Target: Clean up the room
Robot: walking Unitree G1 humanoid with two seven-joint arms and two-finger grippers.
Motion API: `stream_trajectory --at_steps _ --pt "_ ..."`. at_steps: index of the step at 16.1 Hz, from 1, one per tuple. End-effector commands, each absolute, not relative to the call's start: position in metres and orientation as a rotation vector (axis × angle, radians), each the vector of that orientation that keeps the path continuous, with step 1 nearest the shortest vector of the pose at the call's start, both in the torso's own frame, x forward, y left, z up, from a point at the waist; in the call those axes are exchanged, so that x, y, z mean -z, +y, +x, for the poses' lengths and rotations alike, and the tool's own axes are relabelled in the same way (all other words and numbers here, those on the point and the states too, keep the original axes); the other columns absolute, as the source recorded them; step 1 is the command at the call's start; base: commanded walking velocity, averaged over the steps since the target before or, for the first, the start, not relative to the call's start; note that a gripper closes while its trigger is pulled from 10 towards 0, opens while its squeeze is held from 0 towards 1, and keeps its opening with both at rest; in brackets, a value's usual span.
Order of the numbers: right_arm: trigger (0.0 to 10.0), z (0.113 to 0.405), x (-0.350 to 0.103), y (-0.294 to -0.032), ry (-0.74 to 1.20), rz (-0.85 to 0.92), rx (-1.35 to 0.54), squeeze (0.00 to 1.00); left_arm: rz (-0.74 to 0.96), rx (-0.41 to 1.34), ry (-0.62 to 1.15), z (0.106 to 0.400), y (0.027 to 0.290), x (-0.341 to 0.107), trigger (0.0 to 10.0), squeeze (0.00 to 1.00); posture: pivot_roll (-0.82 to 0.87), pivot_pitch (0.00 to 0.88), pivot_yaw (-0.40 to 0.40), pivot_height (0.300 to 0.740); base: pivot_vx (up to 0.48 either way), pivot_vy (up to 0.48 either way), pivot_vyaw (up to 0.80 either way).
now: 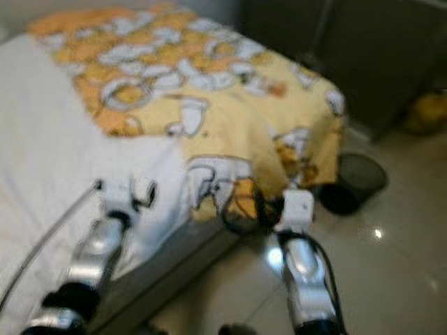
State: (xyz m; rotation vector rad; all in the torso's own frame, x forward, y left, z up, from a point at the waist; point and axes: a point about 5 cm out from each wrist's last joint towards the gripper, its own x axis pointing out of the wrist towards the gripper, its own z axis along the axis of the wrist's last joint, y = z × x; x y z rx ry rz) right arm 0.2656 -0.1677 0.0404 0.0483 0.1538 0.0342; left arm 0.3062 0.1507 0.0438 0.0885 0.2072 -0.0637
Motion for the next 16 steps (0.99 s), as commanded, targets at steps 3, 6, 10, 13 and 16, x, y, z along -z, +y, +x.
stream_trajectory --at_steps 3,6,10,13,16 --pt "10.0 0.276 -0.047 -0.159 0.115 0.036 -0.062 0.00 0.060 0.091 0.167 0.309 0.151 -0.047 10.0 0.00 0.06 0.000 -0.018 0.740 0.308 0.000 0.00" --pt "10.0 0.279 -0.048 -0.158 0.107 0.031 -0.067 0.00 0.062 0.072 0.175 0.309 0.151 -0.043 10.0 0.00 0.05 0.000 -0.020 0.740 0.461 0.000 0.00" --pt "10.0 0.279 -0.046 -0.157 0.103 0.019 -0.081 0.00 0.072 0.107 0.196 0.307 0.149 -0.037 10.0 0.00 0.05 0.000 -0.021 0.740 0.461 0.000 0.00" --pt "10.0 0.278 -0.043 -0.157 0.116 0.001 -0.087 0.00 0.077 0.155 0.189 0.304 0.143 -0.034 10.0 0.00 0.04 0.000 -0.018 0.740 0.461 0.000 0.00" --pt "10.0 0.273 -0.038 -0.159 0.137 0.003 -0.085 0.00 0.068 0.194 0.182 0.303 0.136 -0.034 10.0 0.00 0.04 0.000 -0.019 0.740 0.154 0.000 -0.80"
